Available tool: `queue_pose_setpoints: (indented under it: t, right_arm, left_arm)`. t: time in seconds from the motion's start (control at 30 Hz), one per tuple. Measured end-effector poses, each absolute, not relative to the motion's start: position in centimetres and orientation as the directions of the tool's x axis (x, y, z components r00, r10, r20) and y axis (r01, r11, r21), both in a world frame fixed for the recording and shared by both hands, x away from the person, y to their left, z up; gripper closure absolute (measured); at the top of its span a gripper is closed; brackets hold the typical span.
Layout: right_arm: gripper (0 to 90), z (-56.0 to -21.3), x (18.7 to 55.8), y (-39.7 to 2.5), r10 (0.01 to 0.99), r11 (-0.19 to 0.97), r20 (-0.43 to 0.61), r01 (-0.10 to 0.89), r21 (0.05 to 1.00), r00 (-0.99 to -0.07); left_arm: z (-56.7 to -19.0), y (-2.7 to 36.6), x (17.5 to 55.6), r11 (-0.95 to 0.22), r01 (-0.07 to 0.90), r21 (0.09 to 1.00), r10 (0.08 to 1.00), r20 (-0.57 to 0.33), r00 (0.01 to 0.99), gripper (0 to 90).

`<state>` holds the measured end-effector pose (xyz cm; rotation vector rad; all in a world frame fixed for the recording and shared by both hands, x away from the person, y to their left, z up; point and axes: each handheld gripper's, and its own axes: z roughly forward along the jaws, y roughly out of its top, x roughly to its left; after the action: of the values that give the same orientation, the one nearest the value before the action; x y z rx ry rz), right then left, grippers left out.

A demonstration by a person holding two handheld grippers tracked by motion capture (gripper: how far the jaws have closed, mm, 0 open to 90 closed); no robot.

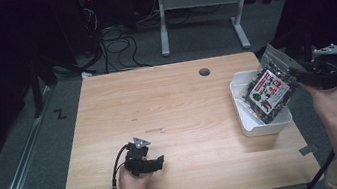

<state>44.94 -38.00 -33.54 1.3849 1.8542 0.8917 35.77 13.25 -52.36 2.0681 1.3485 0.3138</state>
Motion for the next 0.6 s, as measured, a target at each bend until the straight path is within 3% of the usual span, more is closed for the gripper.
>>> queue_pose_setpoints:
  t: [0.6]
  right_arm:
    - [44.1,-32.2,42.4,-36.7,0.953,0.208,-0.091,0.405,0.89,-0.289]
  left_arm:
    - [-52.1,13.3,35.5,-0.268,0.716,0.644,0.883,-0.133,0.45,24.4]
